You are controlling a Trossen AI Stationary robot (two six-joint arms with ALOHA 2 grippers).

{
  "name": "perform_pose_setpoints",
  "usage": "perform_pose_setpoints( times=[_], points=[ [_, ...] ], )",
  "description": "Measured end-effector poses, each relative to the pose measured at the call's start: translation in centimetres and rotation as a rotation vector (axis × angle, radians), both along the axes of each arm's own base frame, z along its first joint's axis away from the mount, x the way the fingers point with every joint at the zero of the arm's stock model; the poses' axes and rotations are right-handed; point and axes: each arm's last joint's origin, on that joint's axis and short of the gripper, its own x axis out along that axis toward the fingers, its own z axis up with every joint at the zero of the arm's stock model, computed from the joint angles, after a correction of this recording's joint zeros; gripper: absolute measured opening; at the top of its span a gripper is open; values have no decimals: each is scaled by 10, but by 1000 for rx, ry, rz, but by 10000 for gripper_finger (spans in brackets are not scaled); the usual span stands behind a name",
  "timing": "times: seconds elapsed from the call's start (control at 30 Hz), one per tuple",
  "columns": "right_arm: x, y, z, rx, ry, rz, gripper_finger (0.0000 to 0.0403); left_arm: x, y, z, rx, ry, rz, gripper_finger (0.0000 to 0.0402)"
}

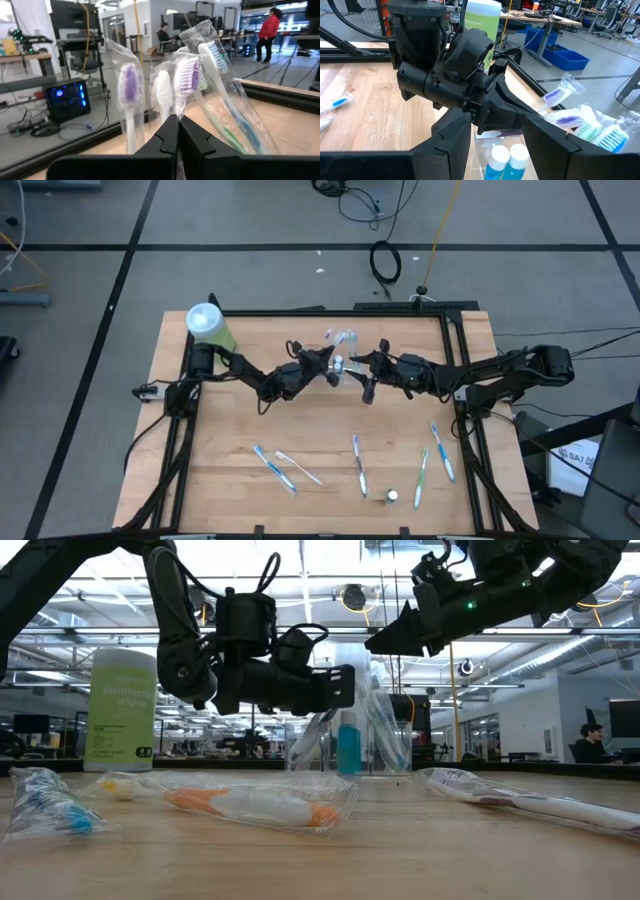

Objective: Pick & Place toothbrushing station
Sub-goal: Put the top violet toothbrush into the transparent organizer, then put the blue mouthwash into the transparent organizer

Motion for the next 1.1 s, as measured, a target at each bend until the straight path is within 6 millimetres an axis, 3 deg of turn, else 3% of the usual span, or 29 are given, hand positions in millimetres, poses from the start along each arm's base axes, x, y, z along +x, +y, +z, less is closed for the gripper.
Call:
perform_pose_setpoints(
  times=[0.23,0.57,0.87,1.1],
  points=[
    [0,0,0,0,0,0,169,0,0,-1,-26,-12,8,5],
    [0,0,0,0,0,0,169,1,-5,0,-19,2,-6,64],
    [0,0,0,1,3,0,169,0,-21,30,89,31,-24,122],
    [0,0,-1,1,8,0,169,-8,-33,57,116,118,131,144]
  ],
)
